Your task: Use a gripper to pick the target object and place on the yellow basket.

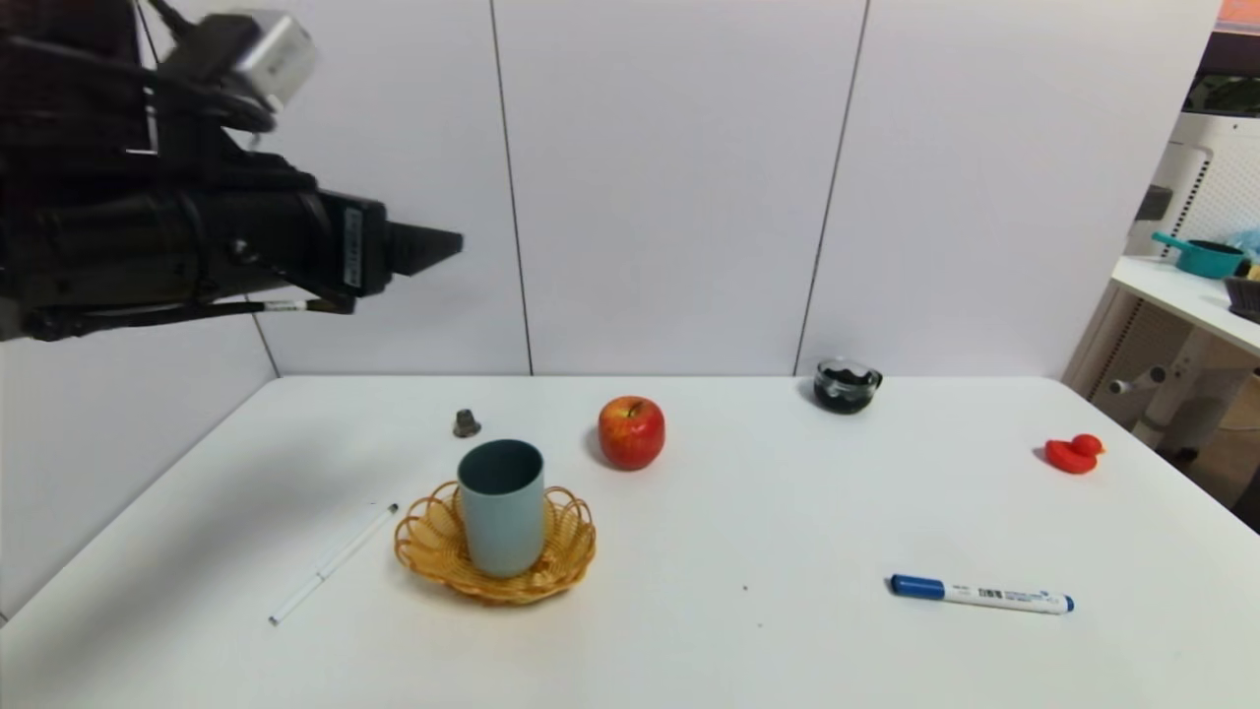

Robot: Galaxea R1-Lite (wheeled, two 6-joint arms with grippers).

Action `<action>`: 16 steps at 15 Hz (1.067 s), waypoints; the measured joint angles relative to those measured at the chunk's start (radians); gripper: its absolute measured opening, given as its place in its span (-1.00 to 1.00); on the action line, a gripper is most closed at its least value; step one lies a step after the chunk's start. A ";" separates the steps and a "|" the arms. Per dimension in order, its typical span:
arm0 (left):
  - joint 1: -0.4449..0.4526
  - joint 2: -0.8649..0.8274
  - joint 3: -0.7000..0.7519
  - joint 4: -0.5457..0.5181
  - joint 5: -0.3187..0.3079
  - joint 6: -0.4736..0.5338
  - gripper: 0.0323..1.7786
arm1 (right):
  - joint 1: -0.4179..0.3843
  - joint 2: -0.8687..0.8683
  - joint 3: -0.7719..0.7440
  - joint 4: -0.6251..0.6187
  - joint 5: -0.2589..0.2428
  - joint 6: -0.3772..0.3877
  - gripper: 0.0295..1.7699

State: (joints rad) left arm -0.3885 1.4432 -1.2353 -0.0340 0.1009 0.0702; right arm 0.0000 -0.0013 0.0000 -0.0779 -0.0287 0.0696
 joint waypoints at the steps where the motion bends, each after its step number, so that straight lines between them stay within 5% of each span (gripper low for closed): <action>1: 0.042 -0.042 0.002 0.012 0.009 0.010 0.88 | 0.000 0.000 0.000 0.001 0.000 0.000 0.92; 6: 0.216 -0.326 0.175 0.088 0.016 0.023 0.90 | 0.000 0.000 0.000 0.000 0.000 0.000 0.92; 16: 0.315 -1.036 0.873 0.100 0.007 0.073 0.90 | 0.000 0.000 0.000 0.000 0.000 0.000 0.92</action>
State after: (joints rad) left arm -0.0734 0.4070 -0.3621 0.0664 0.1081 0.1428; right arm 0.0000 -0.0013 0.0000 -0.0779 -0.0291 0.0700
